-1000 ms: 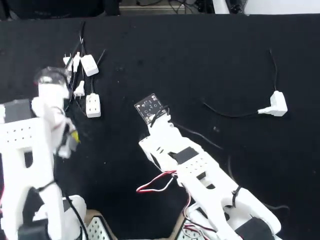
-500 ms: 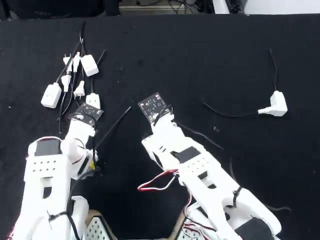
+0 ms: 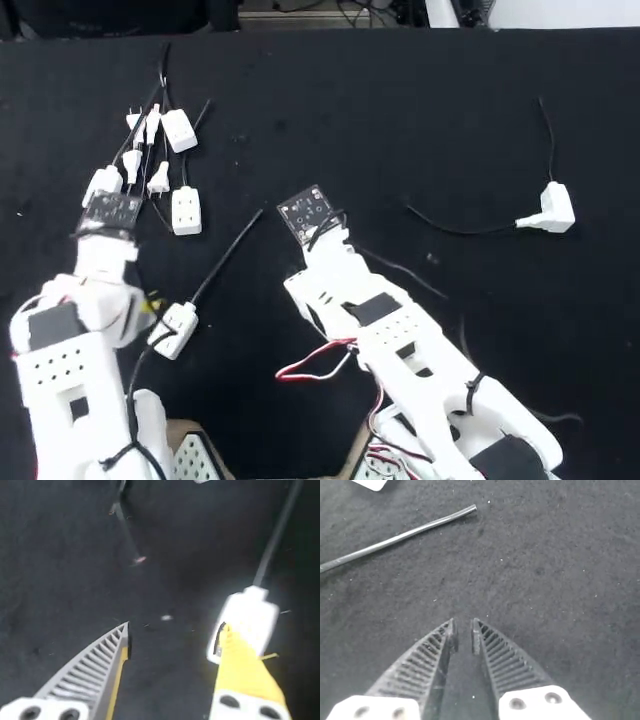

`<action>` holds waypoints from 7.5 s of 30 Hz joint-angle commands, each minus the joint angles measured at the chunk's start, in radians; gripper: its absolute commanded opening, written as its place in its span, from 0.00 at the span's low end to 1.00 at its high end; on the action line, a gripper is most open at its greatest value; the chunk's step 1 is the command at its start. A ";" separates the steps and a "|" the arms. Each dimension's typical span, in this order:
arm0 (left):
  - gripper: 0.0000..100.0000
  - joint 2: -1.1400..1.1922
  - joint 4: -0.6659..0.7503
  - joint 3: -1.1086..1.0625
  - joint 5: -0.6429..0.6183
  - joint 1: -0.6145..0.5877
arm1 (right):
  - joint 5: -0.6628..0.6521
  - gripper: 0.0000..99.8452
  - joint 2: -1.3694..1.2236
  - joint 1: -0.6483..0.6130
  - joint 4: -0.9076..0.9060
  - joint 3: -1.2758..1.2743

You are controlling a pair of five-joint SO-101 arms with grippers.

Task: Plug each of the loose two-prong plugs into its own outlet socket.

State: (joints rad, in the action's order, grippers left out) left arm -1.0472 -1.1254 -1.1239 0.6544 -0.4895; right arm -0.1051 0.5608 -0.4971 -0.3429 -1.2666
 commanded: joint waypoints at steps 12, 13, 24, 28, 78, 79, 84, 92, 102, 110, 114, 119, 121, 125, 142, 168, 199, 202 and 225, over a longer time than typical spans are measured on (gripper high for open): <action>0.28 -0.026 -0.040 -0.116 0.006 0.107 | 0.003 0.05 0.039 0.143 0.009 0.031; 0.28 -0.026 -0.074 -0.085 -0.018 0.137 | 0.003 0.05 0.039 0.176 -0.014 0.047; 0.28 -0.026 -0.063 -0.111 -0.100 0.429 | 0.147 0.05 0.039 0.353 -0.092 0.102; 0.28 -0.026 -0.055 -0.105 -0.086 0.357 | 0.147 0.05 0.038 0.351 -0.092 0.102; 0.29 0.017 0.331 -0.058 -0.502 0.450 | 0.147 0.05 0.033 0.325 -0.091 0.102; 0.29 0.032 0.387 -0.076 -0.531 0.460 | 0.147 0.05 0.033 0.325 -0.091 0.102; 0.29 0.176 0.552 -0.101 -0.644 0.479 | 0.147 0.05 0.033 0.325 -0.091 0.102; 0.29 0.434 0.575 -0.015 -0.743 0.478 | 0.147 0.05 0.033 0.325 -0.091 0.102; 0.29 0.660 0.491 0.105 -0.778 0.464 | 0.147 0.05 0.033 0.325 -0.091 0.102; 0.29 0.663 0.304 0.228 -0.781 0.426 | 0.147 0.05 0.033 0.325 -0.091 0.102; 0.29 0.674 0.284 0.263 -0.783 0.427 | 0.147 0.05 0.033 0.325 -0.091 0.102; 0.29 0.674 0.354 0.265 -0.876 0.496 | 0.147 0.05 0.033 0.325 -0.091 0.102; 0.29 0.677 0.399 0.248 -0.893 0.527 | 0.147 0.05 0.033 0.325 -0.091 0.102; 0.29 0.677 0.440 0.214 -0.891 0.538 | 0.147 0.05 0.033 0.325 -0.091 0.102; 0.29 0.901 0.245 0.357 -0.888 0.430 | 0.147 0.05 0.033 0.325 -0.091 0.101; 0.28 0.918 -0.095 0.461 -0.431 0.363 | 0.147 0.05 0.035 0.325 -0.091 0.102; 0.29 0.918 0.138 0.478 -0.732 0.826 | 0.229 0.05 0.038 0.543 -0.091 0.136; 0.29 0.918 0.046 0.533 -0.697 0.751 | 0.229 0.05 0.036 0.542 -0.091 0.136; 0.29 1.148 0.141 0.624 -0.988 0.452 | 0.227 0.05 0.038 0.497 -0.091 0.134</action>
State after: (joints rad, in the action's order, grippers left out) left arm 0.1020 -0.9106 -0.5178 -0.3307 -0.0138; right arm 0.1128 0.5639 0.0292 -0.4289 -1.1899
